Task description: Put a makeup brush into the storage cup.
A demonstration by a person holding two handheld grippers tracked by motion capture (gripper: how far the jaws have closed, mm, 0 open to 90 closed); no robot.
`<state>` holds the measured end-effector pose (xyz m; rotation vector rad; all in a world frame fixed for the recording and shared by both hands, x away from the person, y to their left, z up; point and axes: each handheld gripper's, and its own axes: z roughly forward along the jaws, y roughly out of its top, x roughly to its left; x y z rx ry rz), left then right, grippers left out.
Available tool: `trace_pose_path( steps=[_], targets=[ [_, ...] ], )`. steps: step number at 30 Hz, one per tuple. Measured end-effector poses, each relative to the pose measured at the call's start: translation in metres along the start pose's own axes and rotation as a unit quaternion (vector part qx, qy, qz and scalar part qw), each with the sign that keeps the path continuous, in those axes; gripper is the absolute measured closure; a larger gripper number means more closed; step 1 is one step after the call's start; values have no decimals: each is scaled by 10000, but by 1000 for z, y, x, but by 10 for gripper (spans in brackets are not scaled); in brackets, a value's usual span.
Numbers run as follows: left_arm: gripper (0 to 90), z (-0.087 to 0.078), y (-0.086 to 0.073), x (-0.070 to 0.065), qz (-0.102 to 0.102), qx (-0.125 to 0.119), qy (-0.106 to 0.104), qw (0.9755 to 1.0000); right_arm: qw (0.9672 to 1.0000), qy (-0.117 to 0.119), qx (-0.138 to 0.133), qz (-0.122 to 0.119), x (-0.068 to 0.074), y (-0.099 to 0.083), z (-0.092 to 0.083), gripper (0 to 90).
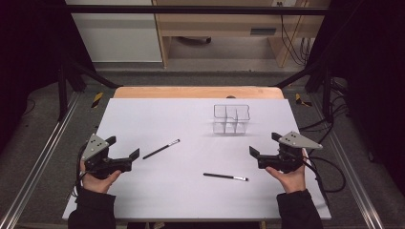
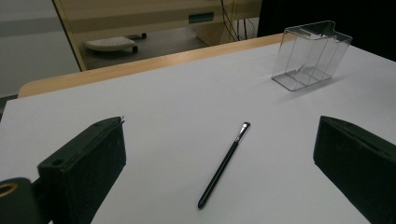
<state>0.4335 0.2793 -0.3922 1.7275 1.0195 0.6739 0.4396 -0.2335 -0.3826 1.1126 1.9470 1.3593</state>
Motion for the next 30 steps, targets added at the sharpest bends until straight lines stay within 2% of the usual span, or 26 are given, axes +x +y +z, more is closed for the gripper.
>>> trace_pose_path(
  steps=[12,18,25,30],
  targets=[
    [19,2,-7,0,-45,117,80,9999,9994,107,314,-134,7,-4,7,51],
    [19,4,-9,-1,27,208,92,9997,9979,264,506,-315,20,-3,13,56],
    [20,5,-12,-3,64,266,67,9996,9950,399,750,-530,35,-5,25,74],
    [20,8,-12,-6,113,332,52,9994,9913,526,981,-698,45,-8,34,76]
  ],
)
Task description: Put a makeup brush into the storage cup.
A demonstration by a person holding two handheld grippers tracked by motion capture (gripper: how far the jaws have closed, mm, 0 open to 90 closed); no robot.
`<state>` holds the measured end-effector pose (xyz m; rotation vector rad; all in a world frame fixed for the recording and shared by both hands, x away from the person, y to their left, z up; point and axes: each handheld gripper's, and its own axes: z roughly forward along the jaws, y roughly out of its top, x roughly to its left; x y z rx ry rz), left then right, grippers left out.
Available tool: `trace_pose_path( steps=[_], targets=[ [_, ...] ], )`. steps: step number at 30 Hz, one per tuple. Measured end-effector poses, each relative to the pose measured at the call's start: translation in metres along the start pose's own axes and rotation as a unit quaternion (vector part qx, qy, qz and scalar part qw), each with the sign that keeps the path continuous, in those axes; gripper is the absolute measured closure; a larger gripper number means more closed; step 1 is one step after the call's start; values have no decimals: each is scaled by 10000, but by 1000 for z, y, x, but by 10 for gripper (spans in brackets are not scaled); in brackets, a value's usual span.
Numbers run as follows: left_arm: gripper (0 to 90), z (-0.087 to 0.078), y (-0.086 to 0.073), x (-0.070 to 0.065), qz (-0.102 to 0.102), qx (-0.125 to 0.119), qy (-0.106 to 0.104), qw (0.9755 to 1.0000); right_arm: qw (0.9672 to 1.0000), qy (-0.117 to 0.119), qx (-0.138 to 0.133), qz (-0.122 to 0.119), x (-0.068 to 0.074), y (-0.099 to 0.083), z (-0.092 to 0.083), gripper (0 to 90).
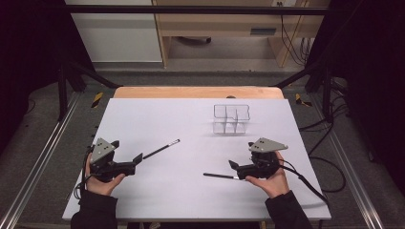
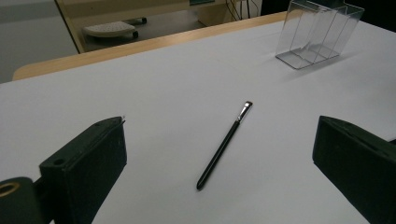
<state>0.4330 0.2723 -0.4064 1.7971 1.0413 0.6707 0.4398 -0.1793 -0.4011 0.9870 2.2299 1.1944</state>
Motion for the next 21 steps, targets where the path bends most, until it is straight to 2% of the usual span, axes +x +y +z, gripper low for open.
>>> trace_pose_path(
  steps=[8,13,17,21],
  targets=[
    [20,1,0,-3,49,15,-28,10000,9988,221,415,-169,14,-3,20,90],
    [22,2,0,-5,85,32,-53,9999,9979,270,540,-215,18,-6,28,94],
    [23,5,0,-8,143,80,-78,9998,9967,358,687,-223,21,-9,36,98],
    [23,8,-1,-13,226,160,-95,9996,9941,493,932,-264,25,-15,47,110]
  ],
)
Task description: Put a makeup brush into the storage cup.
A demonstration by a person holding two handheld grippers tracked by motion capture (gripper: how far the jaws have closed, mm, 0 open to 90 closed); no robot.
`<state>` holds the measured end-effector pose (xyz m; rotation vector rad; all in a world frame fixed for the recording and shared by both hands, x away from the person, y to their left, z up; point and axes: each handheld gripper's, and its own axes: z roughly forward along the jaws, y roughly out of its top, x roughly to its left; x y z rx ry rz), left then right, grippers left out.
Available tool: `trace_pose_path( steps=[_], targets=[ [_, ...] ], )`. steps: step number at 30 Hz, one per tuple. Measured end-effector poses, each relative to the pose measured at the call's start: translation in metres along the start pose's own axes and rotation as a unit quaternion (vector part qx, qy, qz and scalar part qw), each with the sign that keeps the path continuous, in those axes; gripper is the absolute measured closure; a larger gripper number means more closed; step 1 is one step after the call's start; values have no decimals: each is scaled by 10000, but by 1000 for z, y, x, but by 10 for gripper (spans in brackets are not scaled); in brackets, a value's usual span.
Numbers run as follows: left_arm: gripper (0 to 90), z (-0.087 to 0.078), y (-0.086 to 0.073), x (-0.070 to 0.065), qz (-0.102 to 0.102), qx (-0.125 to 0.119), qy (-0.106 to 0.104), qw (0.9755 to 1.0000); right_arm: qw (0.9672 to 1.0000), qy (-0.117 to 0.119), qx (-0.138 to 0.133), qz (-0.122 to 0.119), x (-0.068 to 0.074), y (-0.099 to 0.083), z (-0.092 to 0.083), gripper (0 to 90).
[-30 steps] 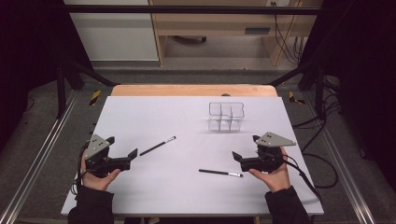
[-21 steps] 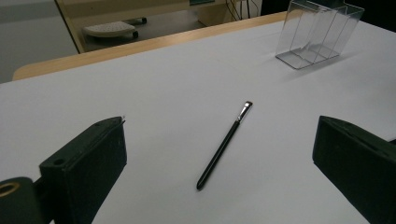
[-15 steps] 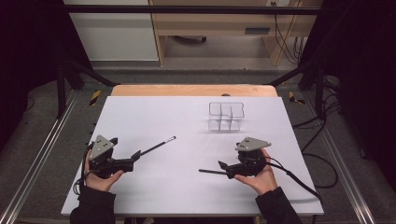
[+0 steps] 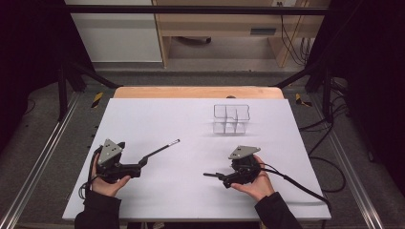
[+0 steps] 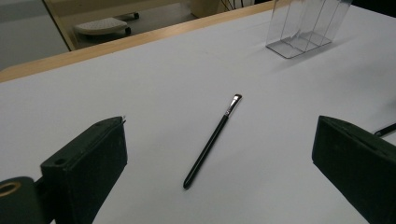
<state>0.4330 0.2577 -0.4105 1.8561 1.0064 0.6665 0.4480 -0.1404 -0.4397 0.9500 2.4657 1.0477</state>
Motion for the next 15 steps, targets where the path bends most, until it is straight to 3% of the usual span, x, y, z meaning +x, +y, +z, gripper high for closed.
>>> trace_pose_path(
  steps=[7,15],
  targets=[
    [23,3,-1,-3,34,77,-19,10000,9998,77,205,-35,3,-3,10,141],
    [27,5,-1,-5,28,97,-13,9999,9983,277,498,-84,6,-8,22,243]
  ],
)
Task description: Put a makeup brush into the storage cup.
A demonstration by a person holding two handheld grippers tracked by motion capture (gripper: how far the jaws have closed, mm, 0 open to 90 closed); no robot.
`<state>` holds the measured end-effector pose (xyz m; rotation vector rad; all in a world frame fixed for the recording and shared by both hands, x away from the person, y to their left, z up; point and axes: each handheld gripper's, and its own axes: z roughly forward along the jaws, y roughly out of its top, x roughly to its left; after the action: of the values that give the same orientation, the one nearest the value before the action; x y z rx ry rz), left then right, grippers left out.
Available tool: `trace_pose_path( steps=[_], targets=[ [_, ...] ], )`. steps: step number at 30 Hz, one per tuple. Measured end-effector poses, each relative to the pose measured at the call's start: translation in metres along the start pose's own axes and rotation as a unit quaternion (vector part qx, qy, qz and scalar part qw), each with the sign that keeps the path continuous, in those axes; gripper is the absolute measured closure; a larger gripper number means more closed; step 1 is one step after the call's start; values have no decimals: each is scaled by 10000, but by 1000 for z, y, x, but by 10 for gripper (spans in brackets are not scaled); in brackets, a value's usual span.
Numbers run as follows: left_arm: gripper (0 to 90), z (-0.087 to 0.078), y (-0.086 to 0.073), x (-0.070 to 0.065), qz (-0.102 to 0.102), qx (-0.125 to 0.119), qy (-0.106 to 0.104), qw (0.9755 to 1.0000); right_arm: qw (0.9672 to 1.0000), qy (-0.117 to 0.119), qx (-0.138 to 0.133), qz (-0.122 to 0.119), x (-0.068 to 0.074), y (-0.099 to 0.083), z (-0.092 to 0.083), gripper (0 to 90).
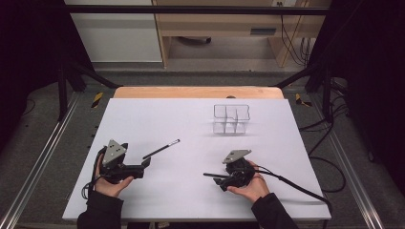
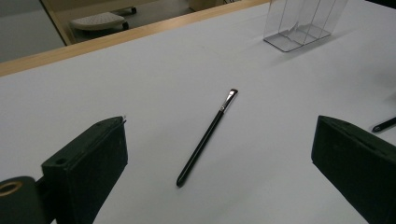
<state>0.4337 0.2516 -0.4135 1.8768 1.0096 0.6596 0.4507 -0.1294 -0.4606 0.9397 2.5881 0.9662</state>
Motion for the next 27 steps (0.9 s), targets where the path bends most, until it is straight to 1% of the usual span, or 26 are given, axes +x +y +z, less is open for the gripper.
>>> trace_pose_path(
  steps=[4,6,7,9,10,12,13,14,21,22,23,26,27],
  targets=[
    [27,1,0,-1,2,11,-14,10000,9999,52,107,-64,1,-2,5,304],
    [28,1,0,-1,4,12,-23,10000,9998,52,154,-88,2,-2,6,314],
    [28,1,0,-2,13,17,-25,10000,9997,53,213,-144,3,-3,8,339],
    [28,2,0,-2,15,29,-28,10000,9995,78,275,-168,4,-3,10,369],
    [28,2,0,-2,15,29,-28,10000,9995,78,275,-168,4,-3,10,369],
    [29,2,0,-3,17,20,-32,10000,9994,68,278,-192,4,-3,11,416],
    [31,2,0,-3,17,20,-32,10000,9994,68,278,-192,4,-3,11,416],
    [32,1,0,-4,18,8,-40,10000,9994,58,281,-188,4,-3,10,454],
    [34,2,0,-5,22,14,-45,10000,9994,41,280,-207,4,-3,9,583],
    [34,2,0,-5,25,15,-49,10000,9994,41,280,-207,4,-3,9,583],
    [34,2,0,-5,25,13,-51,10000,9993,42,287,-227,4,-3,8,619],
    [35,2,0,-5,32,19,-63,10000,9992,36,307,-261,5,-2,8,664],
    [35,2,0,-5,32,19,-63,10000,9992,36,307,-261,5,-2,8,664]
  ],
)
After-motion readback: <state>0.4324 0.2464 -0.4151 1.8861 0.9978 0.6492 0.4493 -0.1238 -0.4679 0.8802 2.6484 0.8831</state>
